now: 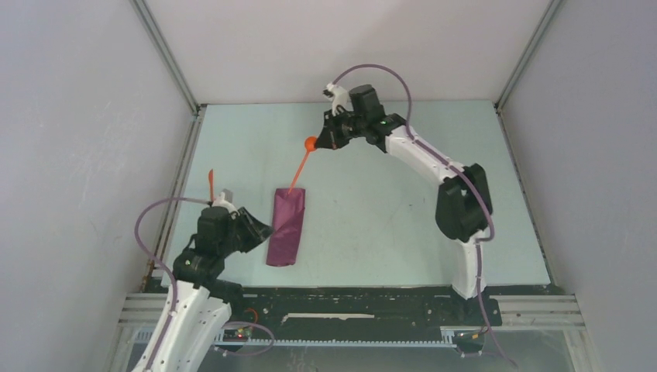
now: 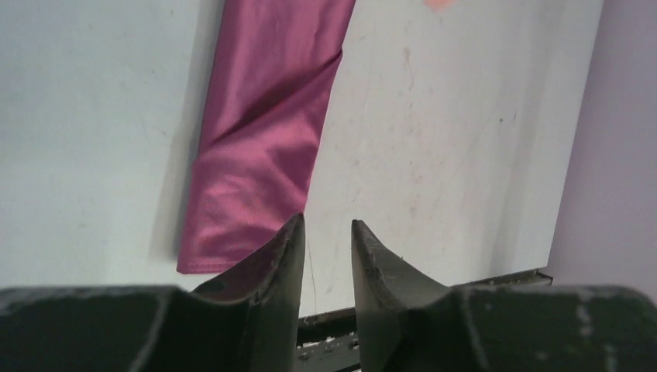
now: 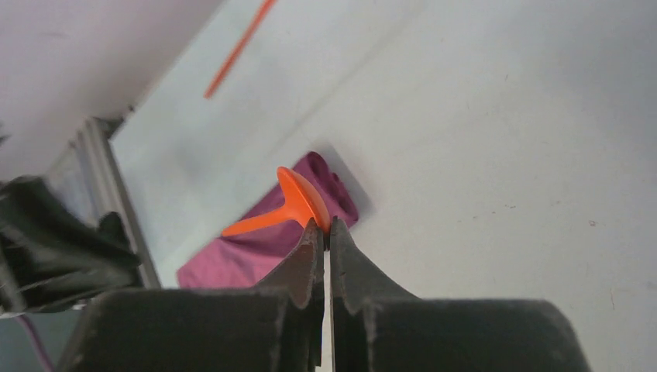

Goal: Fold the napkin into a case and place the utensils inside
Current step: Insert the spoon into the folded napkin.

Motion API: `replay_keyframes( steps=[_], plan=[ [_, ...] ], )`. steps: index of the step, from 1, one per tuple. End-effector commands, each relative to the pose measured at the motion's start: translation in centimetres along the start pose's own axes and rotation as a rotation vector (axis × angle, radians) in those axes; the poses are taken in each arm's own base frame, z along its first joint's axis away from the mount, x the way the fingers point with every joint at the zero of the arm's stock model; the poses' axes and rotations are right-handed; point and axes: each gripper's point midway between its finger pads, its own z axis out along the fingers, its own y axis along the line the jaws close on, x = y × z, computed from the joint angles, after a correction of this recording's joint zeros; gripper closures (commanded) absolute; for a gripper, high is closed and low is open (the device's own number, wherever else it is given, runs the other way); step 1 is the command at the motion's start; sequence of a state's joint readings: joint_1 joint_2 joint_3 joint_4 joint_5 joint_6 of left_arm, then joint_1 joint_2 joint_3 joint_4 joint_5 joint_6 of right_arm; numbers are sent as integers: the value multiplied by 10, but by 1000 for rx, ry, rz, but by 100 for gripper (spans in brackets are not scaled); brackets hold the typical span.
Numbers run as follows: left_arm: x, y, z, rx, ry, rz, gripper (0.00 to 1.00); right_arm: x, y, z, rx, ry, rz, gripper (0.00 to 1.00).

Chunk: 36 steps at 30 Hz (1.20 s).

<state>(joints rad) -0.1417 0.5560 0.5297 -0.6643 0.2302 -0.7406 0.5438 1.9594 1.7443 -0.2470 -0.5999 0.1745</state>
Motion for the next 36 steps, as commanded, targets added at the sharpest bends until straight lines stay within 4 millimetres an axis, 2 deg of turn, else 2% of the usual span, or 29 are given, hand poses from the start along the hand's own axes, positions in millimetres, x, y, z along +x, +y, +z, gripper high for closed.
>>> replay_keyframes(
  steps=[1, 4, 9, 13, 16, 27, 31, 36],
  plan=[
    [15, 10, 4, -30, -34, -47, 67, 51, -17, 24, 95, 264, -82, 100],
    [48, -3, 16, 37, 134, 7, 71, 51, -21, 43, 90, 299, -104, 100],
    [74, 1, 29, -27, 244, 53, 79, 59, -22, 61, 73, 330, -137, 100],
    [81, 12, 38, -66, 260, 43, 84, 75, -24, 72, 65, 363, -149, 100],
    [87, 17, 45, -74, 272, 35, 88, 80, -24, 78, 59, 366, -149, 100],
    [106, 39, 54, -169, 321, 24, 91, 62, -22, 86, 57, 324, -149, 100],
    [107, 43, 53, -185, 320, 26, 92, 64, -28, 92, 57, 328, -146, 100],
    [106, 44, 52, -190, 309, 24, 92, 85, -26, 97, 35, 386, -159, 100]
  ],
)
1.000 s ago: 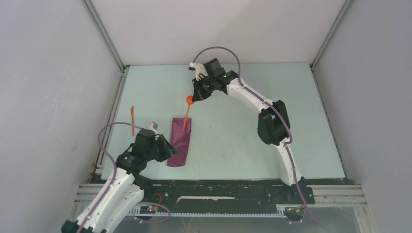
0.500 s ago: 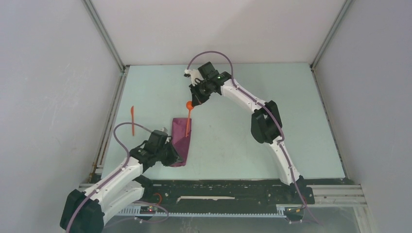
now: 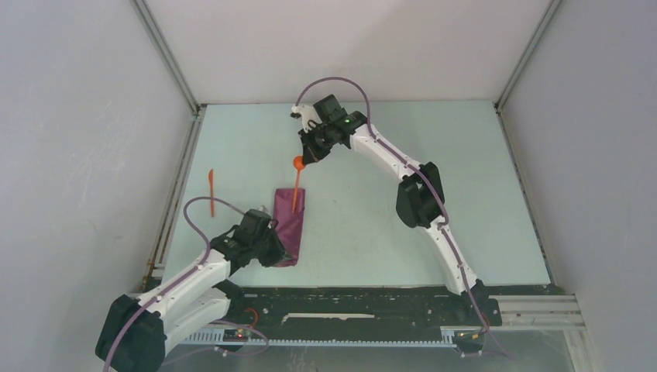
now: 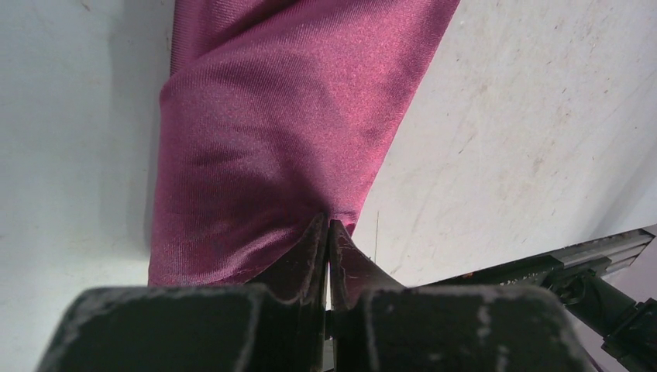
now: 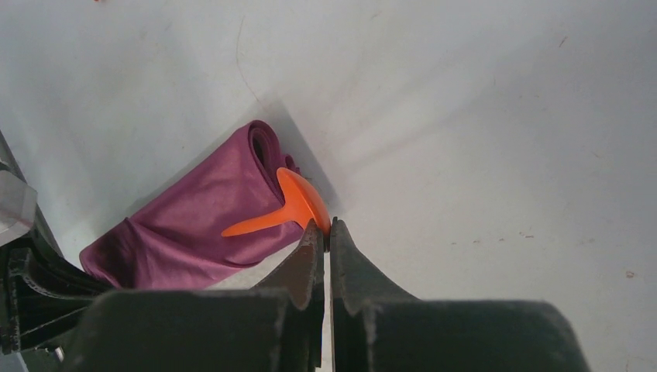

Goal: Fold the napkin into a case and place the utensils inside
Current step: Insert the spoon into the folded napkin.

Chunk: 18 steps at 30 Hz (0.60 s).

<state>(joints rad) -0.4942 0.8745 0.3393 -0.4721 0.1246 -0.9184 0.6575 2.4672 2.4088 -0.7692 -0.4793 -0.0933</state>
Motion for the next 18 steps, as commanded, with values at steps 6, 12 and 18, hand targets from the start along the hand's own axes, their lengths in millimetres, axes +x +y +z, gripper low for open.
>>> replay_keyframes(
  steps=[6, 12, 18],
  plan=[
    [-3, 4, 1, -20, -31, -9, 92, 31, 31, 7, -54, 109, -20, 100],
    [-2, 6, 3, -24, -30, -10, 92, 42, 47, 0, -36, 155, 20, 100],
    [-2, -1, 3, 2, -20, -4, 91, 32, 42, -4, -20, 118, 42, 100]
  ],
)
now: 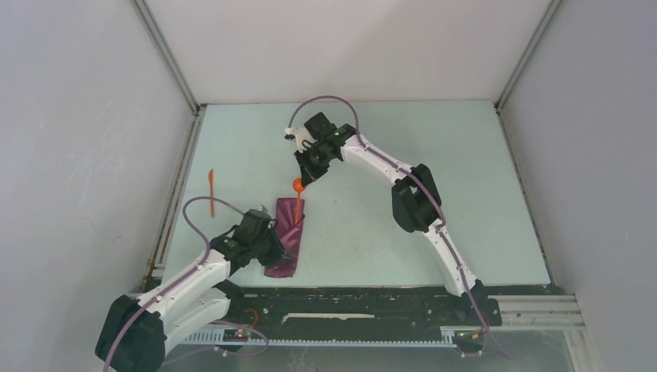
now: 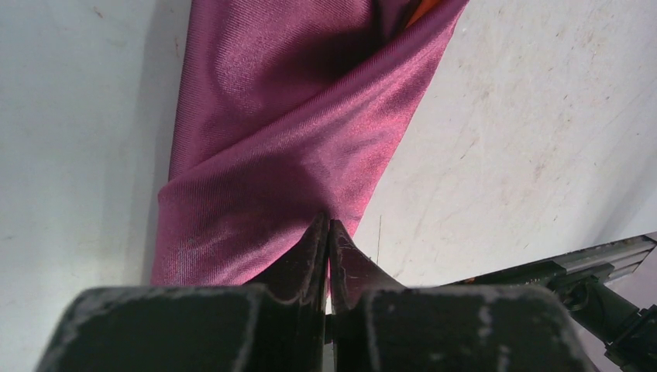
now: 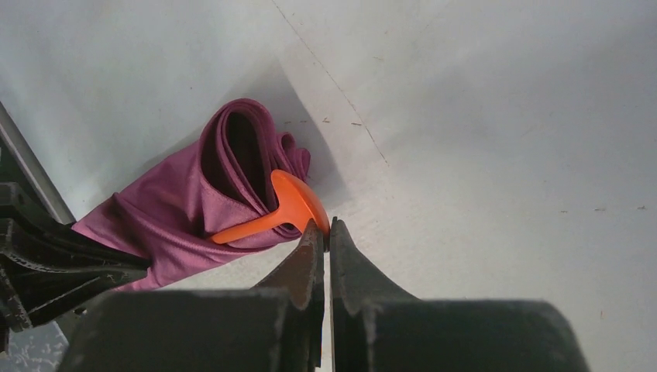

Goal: Fold the napkin into a case and place the utensils inside
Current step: Insert the spoon into the folded napkin.

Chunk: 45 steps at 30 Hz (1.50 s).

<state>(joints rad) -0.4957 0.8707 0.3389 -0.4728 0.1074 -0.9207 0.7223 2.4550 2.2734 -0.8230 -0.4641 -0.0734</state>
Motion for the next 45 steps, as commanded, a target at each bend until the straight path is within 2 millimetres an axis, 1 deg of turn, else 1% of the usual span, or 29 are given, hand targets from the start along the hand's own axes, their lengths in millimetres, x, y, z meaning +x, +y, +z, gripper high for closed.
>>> replay_keyframes(
  steps=[1, 4, 5, 7, 9, 11, 13, 15, 17, 23, 25, 29, 32, 37, 45],
  plan=[
    [1, -4, 2, 17, 0, 2, 89, -27, 12, -33, 4, -70, -3, 100],
    [-5, -15, -9, 46, -18, 17, 74, -38, 11, -39, -28, -100, 6, 100],
    [-8, -18, -15, 49, -31, 18, 71, -40, 13, -40, -52, -103, 6, 100],
    [-12, -21, -27, 61, -58, 22, 67, -39, 16, -40, -85, -98, 9, 100],
    [-10, -19, -37, 51, -59, 17, 66, -34, 21, -39, -108, -78, 3, 100],
    [-2, -15, -39, 39, -26, 0, 69, -30, 20, -37, -109, -69, 9, 100],
    [10, -11, -37, 37, 29, -29, 76, -29, 18, -37, -98, -71, 19, 100],
    [19, -3, -32, 22, 62, -51, 77, -29, 18, -37, -89, -71, 13, 100],
    [23, 1, -30, 11, 74, -60, 77, -28, 18, -35, -86, -66, 11, 100],
    [34, -1, -28, 22, 132, -68, 79, -20, 17, -27, -57, -36, 8, 100],
    [38, 3, -25, 12, 153, -69, 82, -19, 18, -25, -63, -35, 9, 100],
    [42, 10, -18, -13, 161, -69, 87, -19, 24, -21, -78, -30, 4, 100],
    [44, 13, -14, -24, 164, -66, 89, -16, 31, -18, -97, -21, 1, 100],
    [43, 16, -9, -40, 159, -59, 90, -6, 37, -11, -107, 10, 1, 100],
    [44, 23, -6, -69, 152, -55, 91, 7, 53, -16, -98, 38, 10, 100]
  ],
)
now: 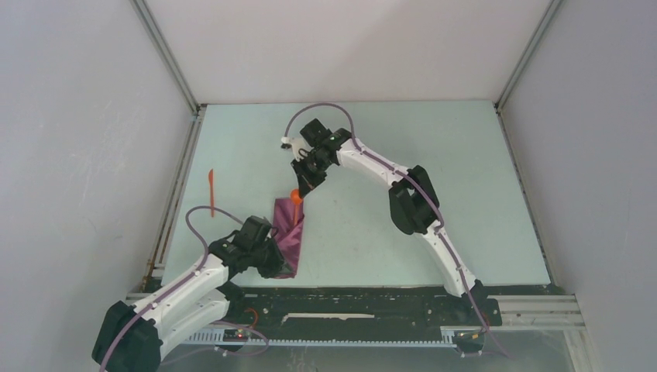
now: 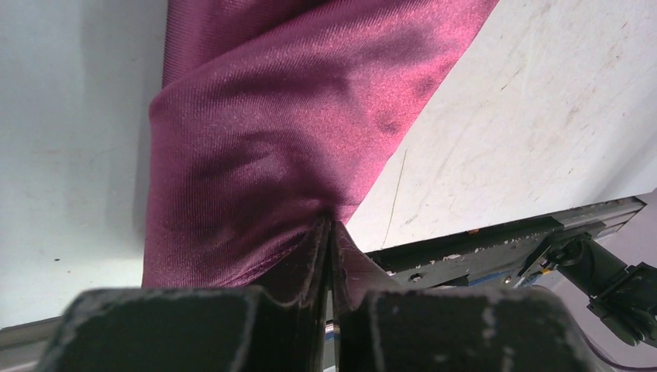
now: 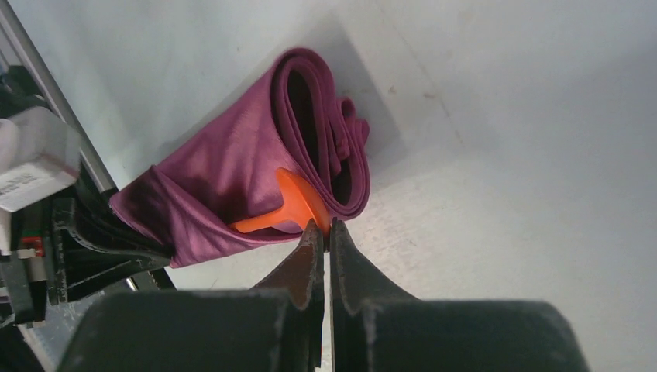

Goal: Fold the napkin into a case and place the utensils inside
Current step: Insert the spoon into the folded napkin.

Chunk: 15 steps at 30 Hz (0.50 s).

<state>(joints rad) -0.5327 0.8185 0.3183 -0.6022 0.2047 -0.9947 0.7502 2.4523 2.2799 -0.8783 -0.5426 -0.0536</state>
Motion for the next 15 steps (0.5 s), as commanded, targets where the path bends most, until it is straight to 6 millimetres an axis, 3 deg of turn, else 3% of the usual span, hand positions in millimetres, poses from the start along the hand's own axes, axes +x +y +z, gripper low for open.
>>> replay_keyframes(
  steps=[1, 15],
  plan=[
    [3, 15, 6, -51, -3, -2, 91, 0, 24, -15, -3, -8, -9, 100],
    [-1, 12, 4, -48, -20, 4, 91, 12, 53, -14, -3, 0, 28, 100]
  ],
)
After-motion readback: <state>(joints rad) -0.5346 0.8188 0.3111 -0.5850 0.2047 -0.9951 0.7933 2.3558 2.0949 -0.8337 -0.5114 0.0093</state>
